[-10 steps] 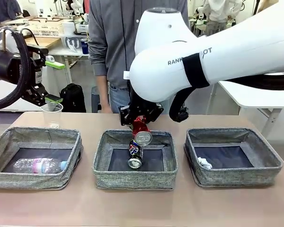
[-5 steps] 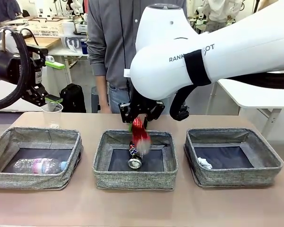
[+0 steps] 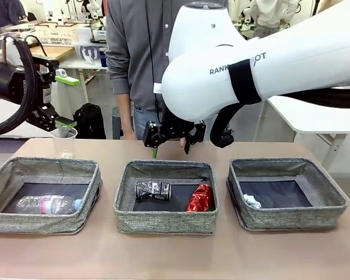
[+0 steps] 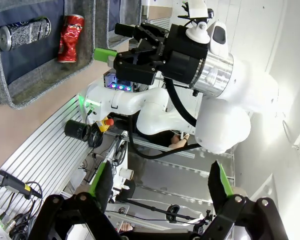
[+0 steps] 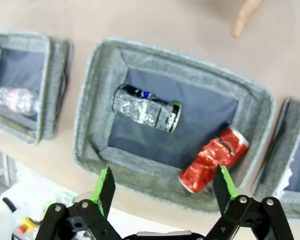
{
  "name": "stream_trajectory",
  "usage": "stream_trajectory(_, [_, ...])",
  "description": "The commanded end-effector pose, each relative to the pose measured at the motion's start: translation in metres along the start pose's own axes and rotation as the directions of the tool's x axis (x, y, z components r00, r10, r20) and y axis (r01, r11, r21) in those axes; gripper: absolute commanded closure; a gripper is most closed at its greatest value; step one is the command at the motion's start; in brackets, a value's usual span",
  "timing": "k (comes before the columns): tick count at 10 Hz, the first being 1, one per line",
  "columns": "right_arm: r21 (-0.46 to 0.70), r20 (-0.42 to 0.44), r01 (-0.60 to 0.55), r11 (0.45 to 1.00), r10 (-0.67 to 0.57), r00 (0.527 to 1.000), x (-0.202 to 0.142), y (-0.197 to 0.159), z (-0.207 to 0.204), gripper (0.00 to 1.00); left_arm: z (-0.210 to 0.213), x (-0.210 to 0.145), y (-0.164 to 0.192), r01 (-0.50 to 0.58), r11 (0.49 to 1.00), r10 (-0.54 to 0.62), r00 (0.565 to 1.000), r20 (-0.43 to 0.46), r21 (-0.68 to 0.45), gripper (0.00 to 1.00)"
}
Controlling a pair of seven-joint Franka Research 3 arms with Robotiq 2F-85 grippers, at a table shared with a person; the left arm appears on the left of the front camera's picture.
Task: Sort the waste into the appropriate baskets.
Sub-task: Place the picked waste into the Fabric basket indicated by the person.
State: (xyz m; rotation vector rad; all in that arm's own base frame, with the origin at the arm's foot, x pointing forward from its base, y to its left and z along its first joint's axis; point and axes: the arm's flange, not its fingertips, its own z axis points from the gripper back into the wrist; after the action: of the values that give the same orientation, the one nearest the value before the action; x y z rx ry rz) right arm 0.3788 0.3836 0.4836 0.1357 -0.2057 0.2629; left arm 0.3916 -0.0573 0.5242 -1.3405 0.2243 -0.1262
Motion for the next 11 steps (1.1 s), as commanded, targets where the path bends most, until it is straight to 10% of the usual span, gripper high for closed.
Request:
stream_trajectory(1, [0.047,0.006,0.001,0.999,-0.001,1.000,-0.008,-0.011,0.003,0.00,-0.002,-0.002,-0.003,0.002,1.000,-0.002,1.000,0.009,-0.004,0.03])
stream_trajectory(4, [0.122,-0.026,0.015,0.992,-0.012,1.000,-0.008,-0.022,0.011,0.00,-0.002,-0.002,-0.003,0.002,1.000,-0.002,1.000,0.009,-0.004,0.03])
stream_trajectory(6, [0.417,-0.148,0.087,0.905,-0.027,0.989,-0.022,-0.068,0.041,0.00,-0.002,-0.002,-0.003,0.002,1.000,-0.002,1.000,0.009,-0.004,0.03])
stream_trajectory(8, [0.679,-0.103,0.130,0.722,-0.082,0.991,-0.061,-0.140,0.060,0.00,-0.002,-0.002,-0.003,0.002,1.000,-0.002,1.000,0.009,-0.004,0.03])
stream_trajectory(11, [0.805,-0.272,0.381,0.455,-0.288,0.918,-0.091,-0.203,0.043,0.00,-0.002,-0.002,-0.003,0.002,1.000,-0.002,1.000,0.009,-0.004,0.03])
